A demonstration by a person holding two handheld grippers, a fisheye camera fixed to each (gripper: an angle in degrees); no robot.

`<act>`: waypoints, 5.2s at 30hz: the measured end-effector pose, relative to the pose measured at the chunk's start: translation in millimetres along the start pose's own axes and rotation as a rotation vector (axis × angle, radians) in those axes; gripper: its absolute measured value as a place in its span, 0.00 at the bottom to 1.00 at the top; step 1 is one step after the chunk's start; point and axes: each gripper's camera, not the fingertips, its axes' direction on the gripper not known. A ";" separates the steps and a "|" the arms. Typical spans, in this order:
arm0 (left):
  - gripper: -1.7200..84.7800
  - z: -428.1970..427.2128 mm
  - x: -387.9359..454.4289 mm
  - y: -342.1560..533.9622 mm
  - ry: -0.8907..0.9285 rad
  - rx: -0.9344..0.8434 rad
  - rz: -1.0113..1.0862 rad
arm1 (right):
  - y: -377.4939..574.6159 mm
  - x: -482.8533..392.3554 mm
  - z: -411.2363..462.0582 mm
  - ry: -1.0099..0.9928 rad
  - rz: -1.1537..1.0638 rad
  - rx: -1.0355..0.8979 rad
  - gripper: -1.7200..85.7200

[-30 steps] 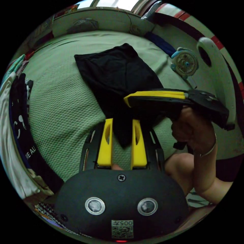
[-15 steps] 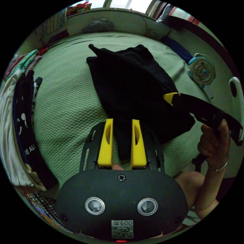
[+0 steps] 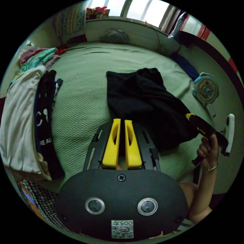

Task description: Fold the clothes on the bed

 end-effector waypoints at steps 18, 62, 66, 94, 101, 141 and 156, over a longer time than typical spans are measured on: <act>0.07 -69.1 -69.2 102.5 -0.157 -0.012 -0.124 | 73.7 71.0 -66.0 0.147 0.174 0.045 0.01; 0.08 -133.4 -96.6 153.2 0.014 0.033 -0.022 | 137.9 -36.8 -78.3 0.249 0.033 0.048 0.06; 0.08 -138.5 -104.4 158.6 0.059 0.020 -0.049 | 124.5 -29.9 -101.5 0.376 -0.012 0.130 0.01; 0.08 -260.1 -124.9 284.1 0.137 0.128 -0.082 | 393.1 40.3 -281.3 0.334 -0.104 -0.039 0.01; 0.11 -296.0 -124.9 339.7 0.046 0.058 -0.026 | 455.3 86.0 -332.6 0.279 -0.021 -0.015 0.01; 0.05 -547.5 -120.0 558.4 -0.017 -0.034 0.044 | 644.7 172.6 -470.6 0.268 -0.032 0.012 0.01; 0.03 -725.6 -91.8 654.2 0.025 0.091 0.150 | 733.6 180.1 -598.7 0.285 -0.064 0.192 0.00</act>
